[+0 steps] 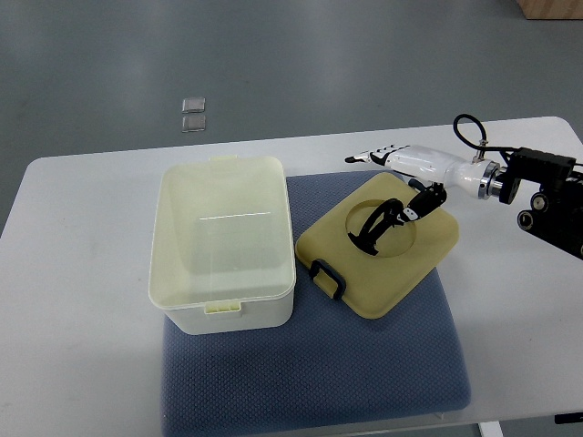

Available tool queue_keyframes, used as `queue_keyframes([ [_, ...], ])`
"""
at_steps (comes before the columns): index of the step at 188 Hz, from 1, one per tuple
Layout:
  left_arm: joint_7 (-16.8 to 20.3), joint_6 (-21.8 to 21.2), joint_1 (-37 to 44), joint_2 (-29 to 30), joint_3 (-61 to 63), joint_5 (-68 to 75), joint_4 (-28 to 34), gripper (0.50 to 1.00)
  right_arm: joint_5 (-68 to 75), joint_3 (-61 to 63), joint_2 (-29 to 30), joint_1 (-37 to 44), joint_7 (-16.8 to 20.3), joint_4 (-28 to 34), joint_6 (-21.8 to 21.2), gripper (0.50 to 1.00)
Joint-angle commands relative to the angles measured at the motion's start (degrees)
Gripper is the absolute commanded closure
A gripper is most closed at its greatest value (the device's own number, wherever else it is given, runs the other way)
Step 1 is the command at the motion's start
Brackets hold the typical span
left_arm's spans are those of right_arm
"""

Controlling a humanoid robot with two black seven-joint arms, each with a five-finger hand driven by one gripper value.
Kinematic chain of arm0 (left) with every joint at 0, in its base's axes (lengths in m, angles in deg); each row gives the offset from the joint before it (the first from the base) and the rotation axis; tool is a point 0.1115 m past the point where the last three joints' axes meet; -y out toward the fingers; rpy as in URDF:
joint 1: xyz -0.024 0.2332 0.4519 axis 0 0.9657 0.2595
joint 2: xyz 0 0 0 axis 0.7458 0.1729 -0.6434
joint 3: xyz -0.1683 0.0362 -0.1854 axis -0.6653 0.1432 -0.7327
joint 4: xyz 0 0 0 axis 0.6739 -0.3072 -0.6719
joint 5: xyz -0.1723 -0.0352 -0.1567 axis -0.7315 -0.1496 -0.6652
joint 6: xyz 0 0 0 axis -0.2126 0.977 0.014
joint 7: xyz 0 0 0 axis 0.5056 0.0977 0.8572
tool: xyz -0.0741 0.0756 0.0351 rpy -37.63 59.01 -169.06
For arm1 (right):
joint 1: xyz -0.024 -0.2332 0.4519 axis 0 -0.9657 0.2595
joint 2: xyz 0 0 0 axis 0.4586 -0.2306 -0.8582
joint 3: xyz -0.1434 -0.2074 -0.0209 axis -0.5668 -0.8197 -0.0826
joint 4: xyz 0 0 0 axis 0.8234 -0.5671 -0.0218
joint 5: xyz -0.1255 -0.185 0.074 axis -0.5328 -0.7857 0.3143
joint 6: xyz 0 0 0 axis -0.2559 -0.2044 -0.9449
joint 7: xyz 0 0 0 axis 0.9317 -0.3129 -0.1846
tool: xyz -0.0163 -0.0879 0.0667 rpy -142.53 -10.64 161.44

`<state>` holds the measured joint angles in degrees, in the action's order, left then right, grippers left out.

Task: Open white storage box with right hand

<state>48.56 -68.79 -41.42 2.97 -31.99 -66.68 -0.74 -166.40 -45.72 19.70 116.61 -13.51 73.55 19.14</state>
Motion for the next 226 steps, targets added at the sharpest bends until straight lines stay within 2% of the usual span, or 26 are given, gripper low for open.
queue_keyframes([
  [1, 0.01, -0.03, 0.00, 0.00, -0.02, 0.00, -0.02, 0.500, 4.01, 1.94, -3.16, 2.16, 0.01, 0.23, -6.61, 0.568],
  [31, 0.01, 0.06, 0.00, 0.00, -0.02, 0.09, -0.37, 0.500, 20.87, 11.95, -5.45, 4.10, 0.01, -0.56, -19.34, 0.568],
  [45, 0.01, 0.06, 0.00, 0.00, -0.02, 0.09, -0.46, 0.500, 23.61, 13.19, -5.45, 4.10, 0.01, -0.74, -20.23, 0.568],
  [46, 0.01, -0.03, 0.00, 0.00, -0.02, 0.09, -0.72, 0.500, 31.53, 16.24, -5.36, 4.01, 0.37, -1.26, -22.41, 0.568],
  [47, 0.01, -0.03, 0.00, 0.00, -0.02, 0.09, -0.72, 0.500, 31.61, 16.27, -5.36, 4.01, 0.38, -1.27, -22.43, 0.568],
  [58, -0.08, -0.03, 0.00, 0.00, -0.02, 0.09, -1.16, 0.500, 43.10, 18.99, -4.66, 3.66, 8.10, -1.80, -23.13, 0.568],
  [62, -0.08, 0.06, 0.00, 0.00, -0.02, 0.09, -1.25, 0.500, 45.23, 19.26, -4.57, 3.57, 9.43, -1.80, -22.96, 0.568],
  [77, -0.17, 0.06, 0.00, 0.00, -0.02, 0.09, -1.33, 0.500, 64.28, 20.40, -2.99, 2.69, 20.23, -2.32, -22.08, 0.568],
  [90, -0.08, 0.06, 0.00, 0.00, -0.02, 0.09, -1.25, 0.500, 78.78, 20.49, -1.50, 1.81, 25.68, -3.64, -19.97, 0.568],
  [98, -0.08, -0.03, 0.00, 0.00, -0.02, 0.09, -1.25, 0.500, 87.49, 20.49, -0.53, 1.20, 27.53, -4.69, -18.83, 0.568],
  [119, -0.08, 0.06, 0.00, 0.00, -0.11, 0.09, -1.25, 0.500, 103.93, 20.57, 3.51, -2.40, 27.80, -8.03, -18.30, 0.568],
  [134, -0.17, 0.06, 0.00, 0.00, -0.02, 0.09, -1.34, 0.500, 109.57, 20.84, 7.38, -5.30, 27.62, -9.88, -18.83, 0.568],
  [154, -0.17, 0.06, 0.00, 0.00, -0.02, 0.18, -1.34, 0.500, 110.27, 23.38, 11.95, -8.12, 24.90, -13.39, -21.11, 0.568],
  [171, -0.17, 0.15, 0.00, 0.00, -0.02, 0.18, -1.69, 0.500, 110.19, 27.07, 14.32, -9.88, 24.20, -14.98, -23.48, 0.568],
  [198, -0.17, 0.06, 0.00, 0.00, -0.11, 0.09, -3.27, 0.500, 109.92, 29.98, 16.17, -10.93, 23.76, -14.98, -26.30, 0.568],
  [226, -0.17, 0.06, 0.00, 0.00, -0.11, 0.09, -4.59, 0.500, 109.05, 29.01, 16.79, -11.28, 20.68, -14.98, -27.26, 0.566],
])
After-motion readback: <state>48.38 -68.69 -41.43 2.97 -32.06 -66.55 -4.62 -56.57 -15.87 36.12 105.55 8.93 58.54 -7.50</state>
